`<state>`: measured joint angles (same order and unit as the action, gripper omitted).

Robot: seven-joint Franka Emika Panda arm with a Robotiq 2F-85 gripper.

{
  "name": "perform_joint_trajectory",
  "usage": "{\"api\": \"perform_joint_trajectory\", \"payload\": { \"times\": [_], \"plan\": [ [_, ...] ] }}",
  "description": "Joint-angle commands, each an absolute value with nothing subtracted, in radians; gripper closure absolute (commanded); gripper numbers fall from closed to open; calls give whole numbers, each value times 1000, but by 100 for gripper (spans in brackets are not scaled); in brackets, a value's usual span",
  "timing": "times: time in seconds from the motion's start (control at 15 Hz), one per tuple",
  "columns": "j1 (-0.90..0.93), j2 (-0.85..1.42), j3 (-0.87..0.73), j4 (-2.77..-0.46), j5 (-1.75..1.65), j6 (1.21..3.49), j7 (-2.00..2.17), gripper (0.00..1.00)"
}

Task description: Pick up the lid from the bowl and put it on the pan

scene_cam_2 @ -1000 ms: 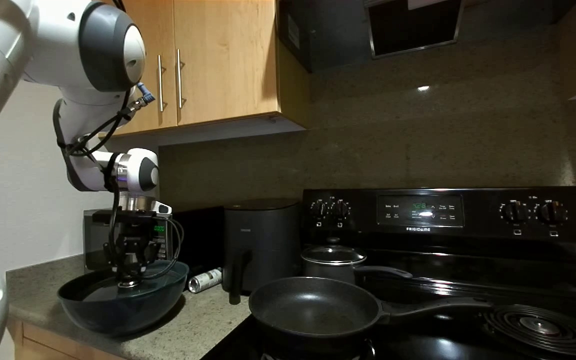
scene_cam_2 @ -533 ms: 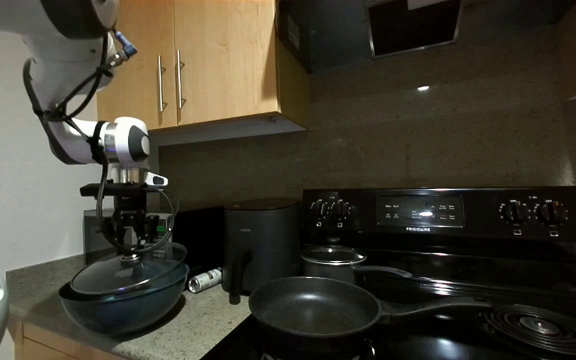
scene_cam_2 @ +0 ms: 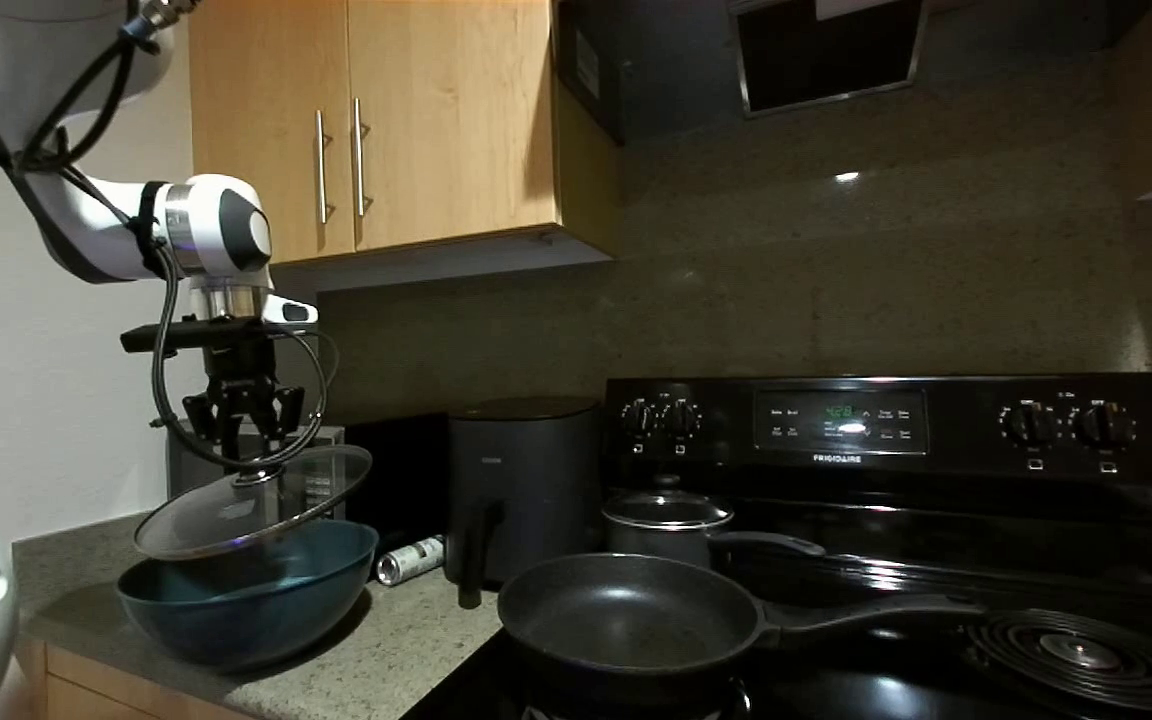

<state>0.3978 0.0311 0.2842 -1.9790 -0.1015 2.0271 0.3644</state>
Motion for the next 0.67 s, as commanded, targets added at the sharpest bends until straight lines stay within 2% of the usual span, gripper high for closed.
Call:
{"api": "perform_joint_trajectory", "payload": {
  "times": [0.0, 0.6],
  "plan": [
    [343, -54, 272, -2093, -45, 2108, 455, 75],
    [236, -415, 229, -2640, 207, 2319, 578, 75]
  ]
}}
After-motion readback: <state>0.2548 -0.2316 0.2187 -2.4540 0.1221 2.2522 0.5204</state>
